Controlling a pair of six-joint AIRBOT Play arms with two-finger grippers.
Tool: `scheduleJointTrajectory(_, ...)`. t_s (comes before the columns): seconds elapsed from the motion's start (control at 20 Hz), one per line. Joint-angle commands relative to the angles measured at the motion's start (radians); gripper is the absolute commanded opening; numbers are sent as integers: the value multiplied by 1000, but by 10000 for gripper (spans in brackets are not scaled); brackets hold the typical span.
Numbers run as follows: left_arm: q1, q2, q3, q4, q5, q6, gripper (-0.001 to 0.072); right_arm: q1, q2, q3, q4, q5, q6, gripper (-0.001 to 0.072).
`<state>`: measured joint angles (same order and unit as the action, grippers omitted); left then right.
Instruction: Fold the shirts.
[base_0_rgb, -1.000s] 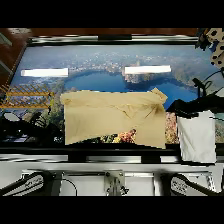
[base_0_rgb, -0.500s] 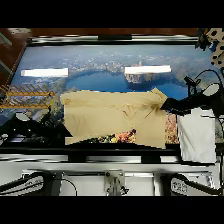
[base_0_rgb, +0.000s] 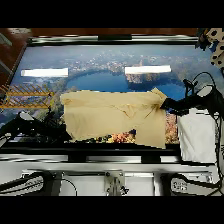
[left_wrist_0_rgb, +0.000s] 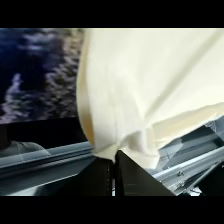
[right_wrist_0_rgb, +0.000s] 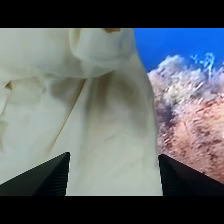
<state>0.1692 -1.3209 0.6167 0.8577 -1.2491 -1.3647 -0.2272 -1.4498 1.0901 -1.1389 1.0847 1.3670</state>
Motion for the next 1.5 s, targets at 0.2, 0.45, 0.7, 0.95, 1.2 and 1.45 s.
scheduleJointTrajectory(0.2, -1, 32, 4, -1, -41, 109, 36, 1, -99, 0, 1, -85, -3, 676)
scheduleJointTrajectory(0.45, -1, 33, 91, 17, -37, 105, 34, 2, -138, 0, 36, 4, -3, 234)
scheduleJointTrajectory(0.7, -2, 73, 338, 17, -46, 89, 33, 2, -12, 56, 147, 79, -132, 64)
scheduleJointTrajectory(0.95, -1, 261, 907, 17, -2, 175, 34, -8, 353, 451, 238, 39, -187, 64)
scheduleJointTrajectory(1.2, -1, 454, 1374, 19, 335, 163, 34, -8, 664, 711, 197, -255, -165, 64)
scheduleJointTrajectory(1.45, 1, 617, 1424, 329, 226, 2, 34, -8, 858, 724, -14, -161, -26, 64)
